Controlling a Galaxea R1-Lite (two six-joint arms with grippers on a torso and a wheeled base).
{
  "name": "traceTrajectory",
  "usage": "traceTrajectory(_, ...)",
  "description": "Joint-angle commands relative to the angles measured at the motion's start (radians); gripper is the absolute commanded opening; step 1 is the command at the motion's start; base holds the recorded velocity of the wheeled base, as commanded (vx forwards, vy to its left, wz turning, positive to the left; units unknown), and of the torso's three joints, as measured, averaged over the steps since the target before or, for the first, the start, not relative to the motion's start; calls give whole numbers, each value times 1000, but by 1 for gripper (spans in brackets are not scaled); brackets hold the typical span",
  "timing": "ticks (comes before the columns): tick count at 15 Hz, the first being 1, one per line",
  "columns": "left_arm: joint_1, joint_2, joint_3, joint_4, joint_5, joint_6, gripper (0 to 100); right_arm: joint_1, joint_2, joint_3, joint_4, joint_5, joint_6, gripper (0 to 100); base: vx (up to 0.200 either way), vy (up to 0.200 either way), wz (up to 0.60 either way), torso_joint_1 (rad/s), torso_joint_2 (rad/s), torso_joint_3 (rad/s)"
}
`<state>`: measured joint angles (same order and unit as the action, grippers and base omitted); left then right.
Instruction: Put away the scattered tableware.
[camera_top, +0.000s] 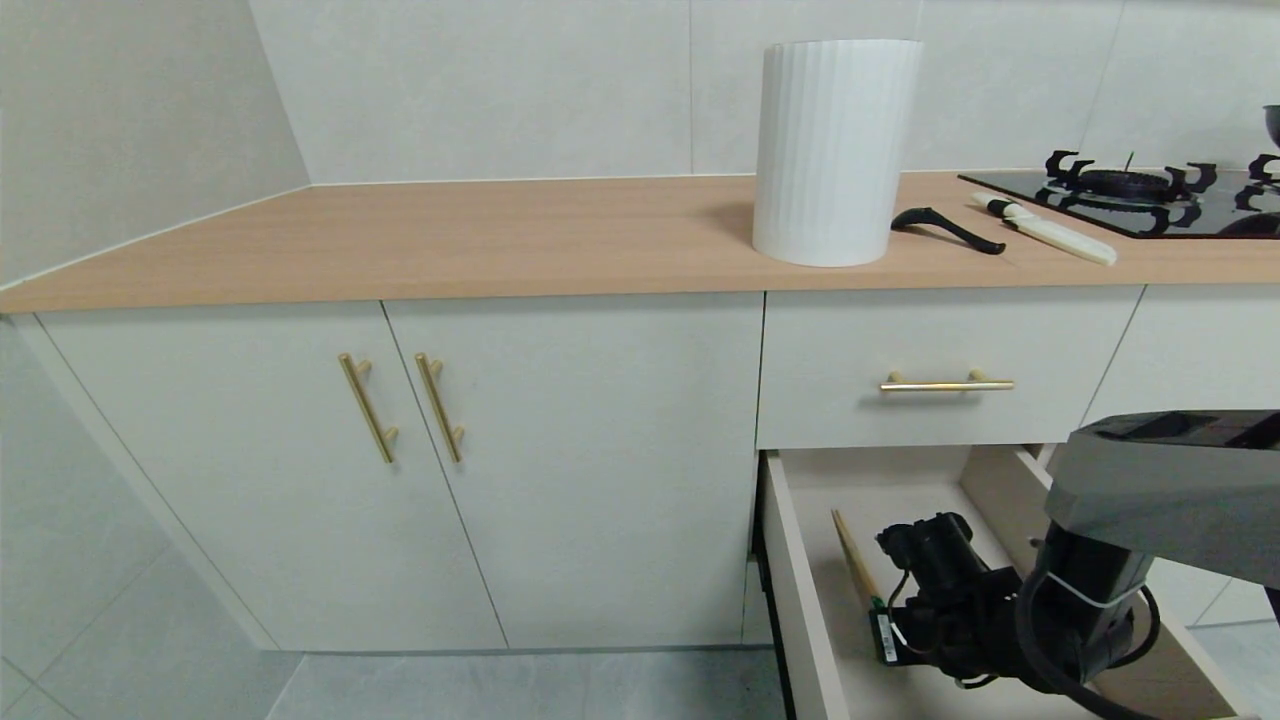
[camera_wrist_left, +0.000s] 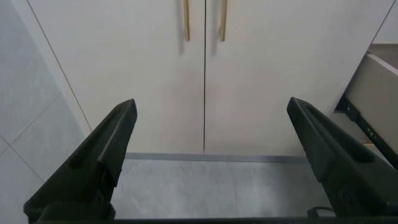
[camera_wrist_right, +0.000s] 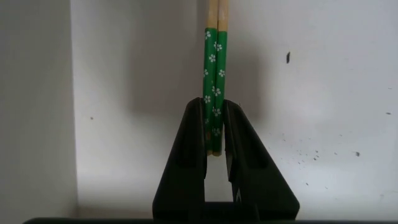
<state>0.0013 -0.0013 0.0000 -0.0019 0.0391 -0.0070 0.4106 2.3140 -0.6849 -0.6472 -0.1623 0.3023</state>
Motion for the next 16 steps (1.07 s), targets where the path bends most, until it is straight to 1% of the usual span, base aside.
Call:
traceTrajectory(1, 0, 1, 0, -1, 1, 1, 100, 0, 16, 1, 0, -2, 0, 0, 0, 0, 0, 0, 0, 0)
traceTrajectory(8, 0, 1, 0, 0, 1, -1, 100, 0, 22, 1, -2, -13, 0, 0, 0, 0, 0, 0, 0, 0)
traceTrajectory(9, 0, 1, 0, -1, 1, -1, 100, 0, 21, 2, -2, -14, 0, 100, 0, 0, 0, 0, 0, 0)
traceTrajectory(16, 0, 1, 0, -1, 1, -1, 100, 0, 15, 5, -2, -14, 0, 100, 0, 0, 0, 0, 0, 0)
